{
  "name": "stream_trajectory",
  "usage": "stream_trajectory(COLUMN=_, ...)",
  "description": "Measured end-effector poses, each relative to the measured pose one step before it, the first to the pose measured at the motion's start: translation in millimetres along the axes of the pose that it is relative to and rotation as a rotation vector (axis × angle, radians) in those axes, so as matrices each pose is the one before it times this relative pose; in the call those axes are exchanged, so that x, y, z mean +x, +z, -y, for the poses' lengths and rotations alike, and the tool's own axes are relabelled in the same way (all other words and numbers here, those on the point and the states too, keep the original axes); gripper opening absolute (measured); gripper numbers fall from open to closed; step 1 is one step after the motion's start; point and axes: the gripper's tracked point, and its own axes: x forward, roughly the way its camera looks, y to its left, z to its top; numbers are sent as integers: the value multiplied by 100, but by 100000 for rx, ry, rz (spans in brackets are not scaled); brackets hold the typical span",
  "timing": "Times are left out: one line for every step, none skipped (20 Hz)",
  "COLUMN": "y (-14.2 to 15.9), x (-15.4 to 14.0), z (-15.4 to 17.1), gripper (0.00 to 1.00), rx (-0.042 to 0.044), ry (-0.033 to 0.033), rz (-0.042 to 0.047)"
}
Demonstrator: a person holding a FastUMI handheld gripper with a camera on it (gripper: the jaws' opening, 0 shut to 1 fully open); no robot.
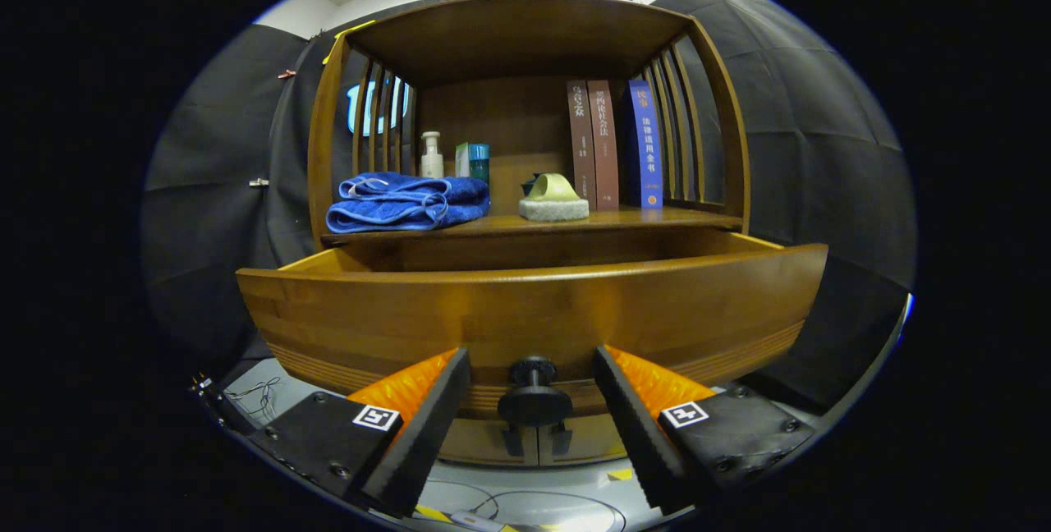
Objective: Pull open the drawer, take out the items inside it, and place them on the countertop above the cabinet.
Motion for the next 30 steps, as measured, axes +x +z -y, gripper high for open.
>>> stream_trajectory(y=191, x=601, z=-114, gripper=100, rx=-913, ry=-206, rz=489)
stream_trajectory(y=186, x=880, z=121, gripper=100, rx=-912, ry=38, rz=-216)
stream_trajectory(y=-206, x=930, z=-76, gripper=100, rx=-626, ry=102, rz=-134)
stream_trajectory(y=247, x=360, z=-21, gripper=100, rx=-361, ry=159, rz=183)
stream_trajectory(y=80, x=797, z=-13, gripper=100, rx=-75, ry=90, rz=-142)
stream_trajectory(y=156, x=675, z=10, gripper=100, rx=52, ry=178, rz=171)
stream_trajectory(y=74, x=609, z=-5, gripper=100, rx=-173, ry=-29, rz=-514)
stream_trajectory(y=322, x=515, z=206, gripper=100, rx=-422, ry=-48, rz=18)
stream_trajectory(y=58, x=673, z=-5, gripper=100, rx=-414, ry=4, rz=-344)
stream_trajectory(y=121, x=579, z=-38, gripper=99, rx=-433, ry=32, rz=-46)
stream_trajectory(y=113, x=655, z=-5, gripper=99, rx=-383, ry=91, rz=-344)
stream_trajectory(y=121, x=595, z=-9, gripper=99, rx=-56, ry=304, rz=-6)
stream_trajectory(y=133, x=697, z=9, gripper=99, rx=202, ry=401, rz=-93)
stream_trajectory(y=181, x=658, z=-7, gripper=100, rx=549, ry=431, rz=-205)
stream_trajectory(y=213, x=638, z=0, gripper=100, rx=621, ry=459, rz=-252)
stream_trajectory(y=-274, x=1026, z=-65, gripper=99, rx=409, ry=372, rz=-534)
stream_trajectory(y=131, x=478, z=169, gripper=99, rx=-356, ry=-668, rz=-628)
stream_trajectory(y=169, x=-111, z=129, gripper=99, rx=-487, ry=132, rz=624)
stream_trajectory(y=-303, x=372, z=99, gripper=98, rx=454, ry=74, rz=586)
stream_trajectory(y=28, x=-162, z=-101, gripper=98, rx=804, ry=442, rz=253)
stream_trajectory(y=-67, x=-212, z=-73, gripper=99, rx=-178, ry=383, rz=-173)
stream_trajectory(y=8, x=38, z=2, gripper=99, rx=-587, ry=404, rz=-493)
stream_trajectory(y=-204, x=-25, z=-193, gripper=99, rx=-423, ry=982, rz=-1605)
stream_trajectory(y=-136, x=-84, z=-288, gripper=100, rx=-383, ry=1246, rz=-1779)
stream_trajectory(y=-41, x=-387, z=-224, gripper=100, rx=-770, ry=710, rz=-2314)
stream_trajectory(y=228, x=-480, z=-192, gripper=100, rx=-822, ry=694, rz=-1230)
stream_trajectory(y=348, x=-672, z=-121, gripper=100, rx=-945, ry=346, rz=-394)
stream_trajectory(y=523, x=-777, z=-146, gripper=100, rx=-647, ry=434, rz=-14)
stream_trajectory(y=522, x=-871, z=67, gripper=100, rx=-291, ry=9, rz=308)
stream_trajectory(y=646, x=-820, z=102, gripper=100, rx=-21, ry=-91, rz=453)
